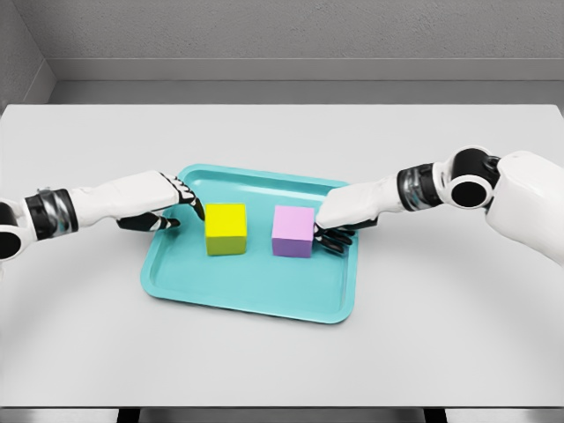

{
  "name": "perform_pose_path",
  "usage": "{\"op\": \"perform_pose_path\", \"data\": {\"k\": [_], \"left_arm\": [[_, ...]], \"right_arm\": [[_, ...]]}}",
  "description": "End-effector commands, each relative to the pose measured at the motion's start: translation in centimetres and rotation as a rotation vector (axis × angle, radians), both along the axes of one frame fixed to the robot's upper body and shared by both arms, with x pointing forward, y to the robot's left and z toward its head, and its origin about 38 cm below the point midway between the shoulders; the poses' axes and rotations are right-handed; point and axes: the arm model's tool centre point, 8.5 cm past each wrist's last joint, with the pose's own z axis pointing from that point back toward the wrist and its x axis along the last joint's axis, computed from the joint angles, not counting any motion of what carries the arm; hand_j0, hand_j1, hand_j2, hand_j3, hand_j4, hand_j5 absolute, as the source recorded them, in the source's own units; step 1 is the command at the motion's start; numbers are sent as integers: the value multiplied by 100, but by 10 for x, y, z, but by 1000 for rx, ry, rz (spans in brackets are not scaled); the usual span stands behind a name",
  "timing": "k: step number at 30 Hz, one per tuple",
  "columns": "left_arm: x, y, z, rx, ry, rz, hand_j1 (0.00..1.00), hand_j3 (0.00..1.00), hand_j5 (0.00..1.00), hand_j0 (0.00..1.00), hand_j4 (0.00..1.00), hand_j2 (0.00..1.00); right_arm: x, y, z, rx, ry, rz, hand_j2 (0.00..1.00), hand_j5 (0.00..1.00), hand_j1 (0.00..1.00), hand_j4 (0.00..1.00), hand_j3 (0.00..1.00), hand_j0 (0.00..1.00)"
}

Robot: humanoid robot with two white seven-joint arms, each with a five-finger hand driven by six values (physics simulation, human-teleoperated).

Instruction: Push two cubes

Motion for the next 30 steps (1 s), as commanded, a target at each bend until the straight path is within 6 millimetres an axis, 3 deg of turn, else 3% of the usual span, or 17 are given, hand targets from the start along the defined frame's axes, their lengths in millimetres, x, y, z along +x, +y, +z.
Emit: {"op": "perform_pose_path", "data": {"k": [1,10,24,30], "left_arm": [[1,-3,-3,-15,9,4,62,62,62,62,62,62],[6,-12,-8,-17,24,-6,62,62,62,62,62,62],[11,-23,-6,-11,33,-30,62,62,62,62,62,62],[11,-18,-5,2,33,-25,62,62,62,62,62,62]], "right_arm": [[0,6,0,10,3,5,10,10,10,10,10,10],[-1,17,1,21,1,25,10,10,10,10,10,10],[5,13,5,13,-9,10,10,10,10,10,10,10],[9,8,7,7,-15,-4,10,10,10,10,10,10]]}}
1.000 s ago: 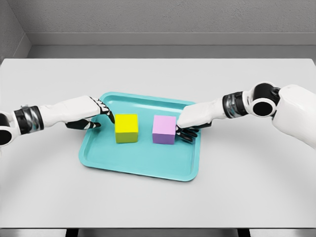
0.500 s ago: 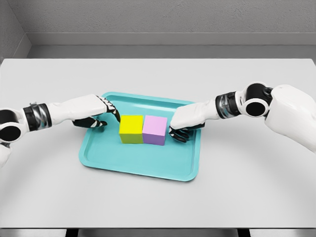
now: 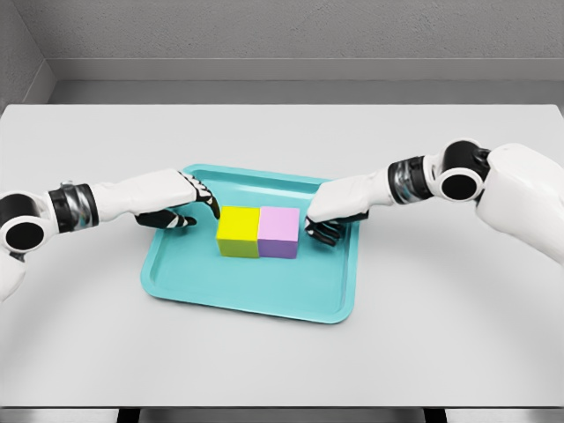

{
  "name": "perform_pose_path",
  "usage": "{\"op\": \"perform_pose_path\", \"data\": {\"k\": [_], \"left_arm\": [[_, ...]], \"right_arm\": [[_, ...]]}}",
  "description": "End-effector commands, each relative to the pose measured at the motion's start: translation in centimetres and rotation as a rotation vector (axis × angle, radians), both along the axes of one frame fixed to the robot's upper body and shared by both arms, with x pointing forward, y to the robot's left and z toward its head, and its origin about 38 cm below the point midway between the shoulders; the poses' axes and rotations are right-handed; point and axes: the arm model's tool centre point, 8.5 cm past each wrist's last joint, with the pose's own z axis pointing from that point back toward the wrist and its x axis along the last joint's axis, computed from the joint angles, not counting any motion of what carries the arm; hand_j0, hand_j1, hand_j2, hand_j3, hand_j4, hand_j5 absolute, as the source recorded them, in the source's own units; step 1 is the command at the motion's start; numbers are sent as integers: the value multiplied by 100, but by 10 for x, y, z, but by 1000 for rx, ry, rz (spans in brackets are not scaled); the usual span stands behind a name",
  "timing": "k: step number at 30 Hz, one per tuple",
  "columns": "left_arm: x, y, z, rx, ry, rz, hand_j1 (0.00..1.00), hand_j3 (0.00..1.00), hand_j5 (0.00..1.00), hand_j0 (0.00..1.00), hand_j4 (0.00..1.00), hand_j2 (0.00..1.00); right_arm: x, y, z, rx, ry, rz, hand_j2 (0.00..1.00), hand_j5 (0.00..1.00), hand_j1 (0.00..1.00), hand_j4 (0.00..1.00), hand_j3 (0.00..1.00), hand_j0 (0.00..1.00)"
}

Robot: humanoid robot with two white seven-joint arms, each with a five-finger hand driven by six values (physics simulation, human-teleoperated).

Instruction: Push two cubes

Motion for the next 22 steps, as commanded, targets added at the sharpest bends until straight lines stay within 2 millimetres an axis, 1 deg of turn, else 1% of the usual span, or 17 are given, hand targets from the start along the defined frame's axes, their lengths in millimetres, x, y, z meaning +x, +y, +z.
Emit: {"op": "perform_pose_path", "data": {"k": [1,3,4,6,8,10,11,12,14,15,16,17,18,19,20,22], "left_arm": [[-1,3,0,6,1,-1,62,62,62,62,62,62],[-2,4,-1,0,5,2,62,62,62,62,62,62],[-1,4,0,0,3,3,61,61,61,61,61,61],[-1,5,2,0,0,3,55,55,55,55,55,55],[0,8,3,-1,-2,8,53,53,53,53,53,53],[0,15,8,6,-9,19,53,53,53,53,53,53],[0,20,11,-4,-6,24,53,53,53,53,53,53],[0,25,17,-13,-10,27,53,53,53,53,53,53],[1,44,33,-4,-23,47,53,53,53,53,53,53],[-2,58,41,15,-35,62,54,54,54,54,54,54],[-5,70,61,4,-79,81,59,59,59,59,59,59],[-10,79,73,-8,-94,88,75,75,75,75,75,75],[-12,91,81,-17,-92,104,99,99,99,99,99,99],[-13,106,91,-7,-112,136,100,100,100,100,100,100],[-17,117,88,7,-101,159,100,100,100,100,100,100],[-18,131,85,25,-87,196,100,100,100,100,100,100]], "right_arm": [[1,-4,1,0,0,-10,10,10,10,10,10,10],[3,-5,5,0,-7,-11,11,11,11,11,11,11],[4,-4,11,4,-19,-8,11,11,11,11,11,11],[12,-17,29,-4,-57,-30,11,11,11,11,11,11],[18,-34,47,-20,-95,-56,12,12,12,12,12,12],[23,-58,62,-39,-127,-97,12,12,12,12,12,12],[24,-68,65,-48,-132,-114,12,12,12,12,12,12],[24,-87,71,-64,-143,-148,12,12,12,12,12,12],[23,-118,75,-90,-150,-204,13,13,13,13,13,13],[22,-137,81,-94,-160,-244,16,16,16,16,16,16],[20,-150,84,-101,-165,-272,31,31,31,31,31,31],[20,-158,85,-108,-165,-288,73,73,73,73,73,73],[20,-161,85,-110,-166,-294,100,100,100,100,100,100],[18,-169,86,-118,-166,-309,100,100,100,100,100,100],[16,-177,87,-126,-166,-322,100,100,100,100,100,100],[16,-176,86,-126,-165,-321,100,100,100,100,100,100]]}}
